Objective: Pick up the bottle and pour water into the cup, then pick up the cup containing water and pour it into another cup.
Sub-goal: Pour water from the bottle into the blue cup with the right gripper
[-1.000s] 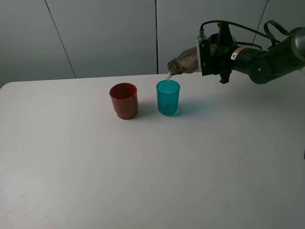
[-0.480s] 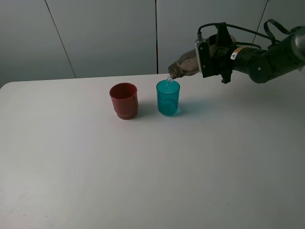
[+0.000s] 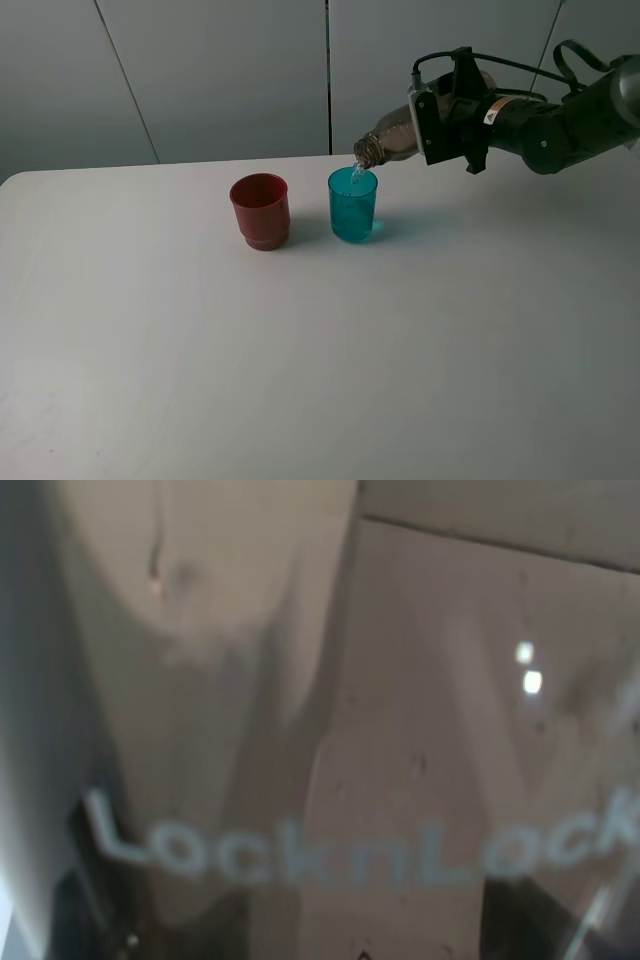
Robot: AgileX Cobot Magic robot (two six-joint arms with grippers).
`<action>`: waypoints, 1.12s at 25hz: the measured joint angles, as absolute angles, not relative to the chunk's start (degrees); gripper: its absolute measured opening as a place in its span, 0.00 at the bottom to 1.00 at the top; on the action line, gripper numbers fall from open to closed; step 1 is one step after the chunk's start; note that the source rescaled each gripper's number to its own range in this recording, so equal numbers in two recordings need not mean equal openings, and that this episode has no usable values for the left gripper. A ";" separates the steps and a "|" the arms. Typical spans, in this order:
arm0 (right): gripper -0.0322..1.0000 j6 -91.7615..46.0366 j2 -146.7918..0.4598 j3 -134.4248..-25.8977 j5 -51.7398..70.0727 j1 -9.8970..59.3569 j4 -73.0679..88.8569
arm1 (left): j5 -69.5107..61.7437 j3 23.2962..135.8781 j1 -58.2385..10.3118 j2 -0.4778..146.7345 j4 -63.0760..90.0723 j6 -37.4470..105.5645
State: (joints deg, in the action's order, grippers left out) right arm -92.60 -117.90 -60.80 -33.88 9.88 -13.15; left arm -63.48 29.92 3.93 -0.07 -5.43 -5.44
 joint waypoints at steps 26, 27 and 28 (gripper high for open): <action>0.03 -96.22 -117.90 -62.01 -34.09 9.88 -13.15 | -63.48 29.92 3.93 -0.07 -5.43 -5.44; 0.03 -96.92 -117.90 -62.06 -34.15 9.88 -13.15 | -63.48 29.92 3.93 -0.07 -5.43 -5.44; 0.03 -97.31 -117.90 -62.06 -34.28 9.88 -13.15 | -63.48 29.92 3.93 -0.07 -5.43 -5.44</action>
